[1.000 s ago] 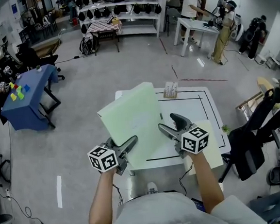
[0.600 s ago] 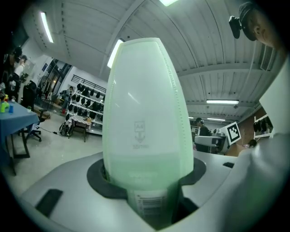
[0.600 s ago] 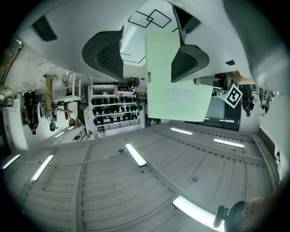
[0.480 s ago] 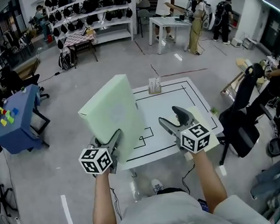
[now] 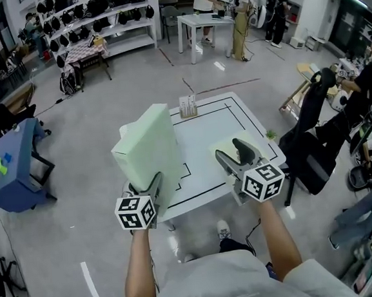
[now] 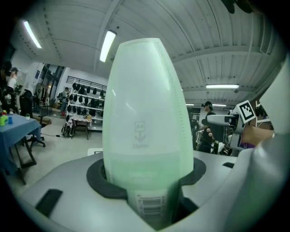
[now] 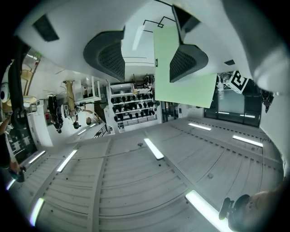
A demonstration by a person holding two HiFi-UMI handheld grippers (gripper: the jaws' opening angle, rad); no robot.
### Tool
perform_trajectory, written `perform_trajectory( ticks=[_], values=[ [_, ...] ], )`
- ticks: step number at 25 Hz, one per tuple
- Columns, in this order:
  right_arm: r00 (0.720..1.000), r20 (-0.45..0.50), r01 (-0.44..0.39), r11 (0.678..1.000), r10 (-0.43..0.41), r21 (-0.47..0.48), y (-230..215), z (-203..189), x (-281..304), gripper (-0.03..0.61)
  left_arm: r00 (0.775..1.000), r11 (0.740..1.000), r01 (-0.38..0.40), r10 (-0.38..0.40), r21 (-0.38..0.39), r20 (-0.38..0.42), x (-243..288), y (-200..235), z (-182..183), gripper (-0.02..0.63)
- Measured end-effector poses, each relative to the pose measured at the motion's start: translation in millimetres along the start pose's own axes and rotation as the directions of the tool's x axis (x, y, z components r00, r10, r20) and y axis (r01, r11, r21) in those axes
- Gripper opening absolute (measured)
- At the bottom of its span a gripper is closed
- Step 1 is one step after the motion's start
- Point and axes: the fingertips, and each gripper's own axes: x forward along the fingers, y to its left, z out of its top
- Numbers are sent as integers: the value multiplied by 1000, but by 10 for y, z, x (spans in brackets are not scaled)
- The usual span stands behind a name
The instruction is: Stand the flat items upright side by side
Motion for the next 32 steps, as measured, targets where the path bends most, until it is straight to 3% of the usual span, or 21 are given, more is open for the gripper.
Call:
perform_trajectory(
  ticks=[3, 7, 12, 17, 20, 27, 32],
  values=[
    [999, -41, -6, 999, 4, -42, -239, -64, 52, 328, 1000, 999, -15, 16, 44, -25, 273, -179, -73, 287],
    [995, -85, -53, 995, 46, -81, -544, -140, 176, 328, 995, 991, -89, 92, 95, -28, 660, -274, -153, 287],
    [984, -145, -120, 989, 106, -92, -963, -329, 377, 328, 977, 974, -209, 211, 87, -12, 1109, -254, -295, 287],
    [967, -202, -176, 980, 155, -91, -1263, -534, 538, 328, 961, 953, -277, 275, 124, 32, 1434, -365, -375, 288],
    [955, -231, -209, 974, 184, -87, -1431, -651, 603, 328, 941, 929, -338, 331, 148, 73, 1618, -390, -399, 295],
    [932, -288, -248, 967, 219, -67, -1738, -871, 668, 328, 883, 877, -467, 454, 113, 119, 1874, -394, -458, 307],
    [921, -307, -272, 960, 240, -66, -1863, -918, 655, 327, 838, 837, -544, 538, 55, 87, 1961, -423, -644, 316]
  ],
)
